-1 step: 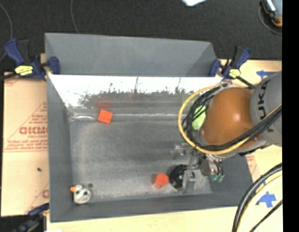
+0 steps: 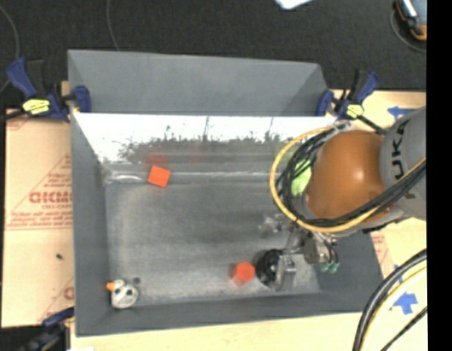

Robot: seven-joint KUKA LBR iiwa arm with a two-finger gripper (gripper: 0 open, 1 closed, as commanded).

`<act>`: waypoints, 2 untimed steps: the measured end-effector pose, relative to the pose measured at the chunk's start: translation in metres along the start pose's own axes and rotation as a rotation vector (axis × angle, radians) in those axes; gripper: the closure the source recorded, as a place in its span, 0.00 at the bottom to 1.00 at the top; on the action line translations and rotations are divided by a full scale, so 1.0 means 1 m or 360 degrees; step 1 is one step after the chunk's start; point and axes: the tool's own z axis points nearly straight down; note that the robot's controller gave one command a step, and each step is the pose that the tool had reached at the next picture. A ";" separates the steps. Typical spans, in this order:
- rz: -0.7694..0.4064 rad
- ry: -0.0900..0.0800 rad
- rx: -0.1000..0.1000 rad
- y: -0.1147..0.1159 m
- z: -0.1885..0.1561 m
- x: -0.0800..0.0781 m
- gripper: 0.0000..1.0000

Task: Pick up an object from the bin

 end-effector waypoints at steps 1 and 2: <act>-0.0277 -0.0001 0.0001 0.001 0.063 -0.008 0.00; -0.0434 -0.0003 0.0000 0.011 0.080 -0.022 1.00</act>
Offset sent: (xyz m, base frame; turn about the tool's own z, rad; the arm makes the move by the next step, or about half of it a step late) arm 0.0220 0.0115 -0.0806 -0.2731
